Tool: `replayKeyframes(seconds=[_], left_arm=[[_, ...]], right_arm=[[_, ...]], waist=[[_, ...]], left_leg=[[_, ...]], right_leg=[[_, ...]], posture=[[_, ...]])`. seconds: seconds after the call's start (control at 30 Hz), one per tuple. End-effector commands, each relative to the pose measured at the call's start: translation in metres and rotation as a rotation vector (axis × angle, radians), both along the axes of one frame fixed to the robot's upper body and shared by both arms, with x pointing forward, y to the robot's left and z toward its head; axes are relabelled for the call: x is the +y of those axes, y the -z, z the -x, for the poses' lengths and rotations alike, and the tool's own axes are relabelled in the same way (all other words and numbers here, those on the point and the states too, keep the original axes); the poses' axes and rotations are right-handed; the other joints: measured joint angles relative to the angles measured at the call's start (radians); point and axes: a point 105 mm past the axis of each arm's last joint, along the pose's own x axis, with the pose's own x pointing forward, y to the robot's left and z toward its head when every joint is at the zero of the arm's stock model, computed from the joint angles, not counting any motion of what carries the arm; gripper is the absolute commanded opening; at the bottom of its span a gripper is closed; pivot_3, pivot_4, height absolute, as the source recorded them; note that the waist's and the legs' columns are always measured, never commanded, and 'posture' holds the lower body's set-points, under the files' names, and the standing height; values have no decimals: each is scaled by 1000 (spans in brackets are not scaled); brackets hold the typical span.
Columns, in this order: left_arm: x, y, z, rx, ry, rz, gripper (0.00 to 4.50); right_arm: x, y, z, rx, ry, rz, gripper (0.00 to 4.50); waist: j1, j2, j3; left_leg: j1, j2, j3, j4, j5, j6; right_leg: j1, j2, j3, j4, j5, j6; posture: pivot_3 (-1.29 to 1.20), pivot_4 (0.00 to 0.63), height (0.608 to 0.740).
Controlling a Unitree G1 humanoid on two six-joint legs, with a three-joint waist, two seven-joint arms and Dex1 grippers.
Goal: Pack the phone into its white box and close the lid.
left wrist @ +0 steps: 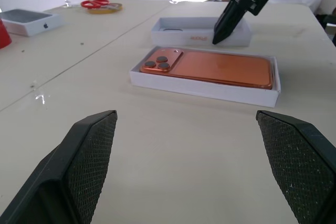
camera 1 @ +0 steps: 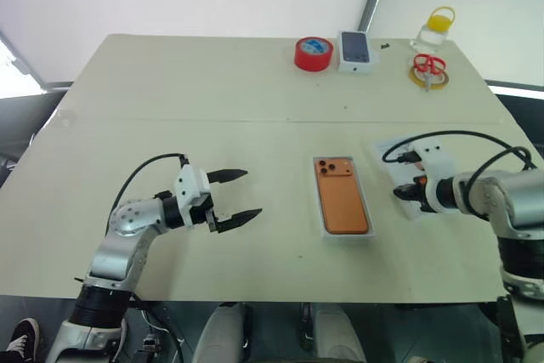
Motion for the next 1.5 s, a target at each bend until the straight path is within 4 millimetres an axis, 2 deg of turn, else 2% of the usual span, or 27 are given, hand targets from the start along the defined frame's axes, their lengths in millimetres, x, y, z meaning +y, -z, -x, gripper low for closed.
replayKeyframes(seconds=[0.03, 0.17, 0.27, 0.37, 0.43, 0.5, 0.63, 0.73, 0.9, 1.17, 1.33, 1.5], left_arm=[[-1, -6, -2, 37, 18, 39, 3681], [-2, -13, -12, 21, -25, 59, 1620], [0, -15, -21, 16, -69, 70, 136], [3, -17, -29, -1, -112, 72, 59], [0, -19, -33, -31, -134, 68, 59], [-5, -22, -35, -41, -138, 74, 59], [-10, -21, -32, -40, -120, 76, 59], [-12, -22, -32, -39, -122, 82, 59], [-24, -19, -30, -38, -98, 95, 59], [-61, -4, -26, 19, -47, 127, 59], [-74, 11, -30, 65, -53, 116, 59], [-82, 12, -38, 73, -52, 131, 59]], right_arm=[[16, -48, -19, -245, -44, -130, 0], [52, -72, -15, -365, -153, -355, 0], [71, -83, -7, -391, -208, -508, 0], [93, -82, 9, -348, -290, -672, 0], [105, -74, 26, -308, -369, -764, 0], [116, -70, 44, -277, -450, -933, 0], [128, -63, 77, -166, -557, -1095, 0], [129, -56, 93, -40, -498, -1180, 0], [137, -44, 100, 20, -460, -1170, 0], [140, -24, 63, 62, -216, -1111, 0], [126, 2, 58, 152, -108, -1015, 0], [118, -12, 47, 78, -79, -1048, 0]], waist=[[2, 2, 1], [9, 2, 1], [10, 2, 1], [7, 2, 1], [8, 3, 1], [10, 2, 1], [5, 4, 1], [5, 4, 1], [-3, 4, 1], [9, 4, 1], [11, 3, 0], [12, 3, 0]], left_leg=[[0, 0, 0, 0, 0, 0], [0, 0, 0, -1, 0, 0], [-1, -1, -1, -1, 0, 0], [-1, -1, -1, -1, 0, 1], [-1, -1, -1, -2, 0, 1], [-1, -1, -2, -2, 0, 1], [-1, -1, -2, -2, -1, 1], [0, -1, -2, -3, -1, 1], [0, 0, 0, -2, -1, 1], [0, 0, 0, -1, -1, 1], [-1, 0, 0, -1, -1, 2], [0, 0, 0, 0, -1, 3]], right_leg=[[0, 0, 0, 0, 0, 0], [0, 1, 0, 1, 0, 1], [0, 0, 0, 1, 0, 1], [0, 0, 0, 1, 0, 0], [-1, 0, 0, 1, 0, 0], [0, 0, -1, 1, 0, 0], [0, -1, 0, 0, 0, 0], [0, -1, 0, 0, 0, 0], [0, 0, 1, -1, 0, 1], [1, 0, 0, -1, 0, 1], [1, -1, 0, -2, 0, 1], [2, -1, 0, -2, -1, 0]], posture=[[0, 150, 740], [0, 150, 740], [0, 150, 740], [0, 150, 740], [0, 150, 740], [0, 150, 740], [0, 150, 740], [0, 150, 740], [0, 150, 740], [0, 150, 740], [0, 150, 740], [0, 150, 740]])
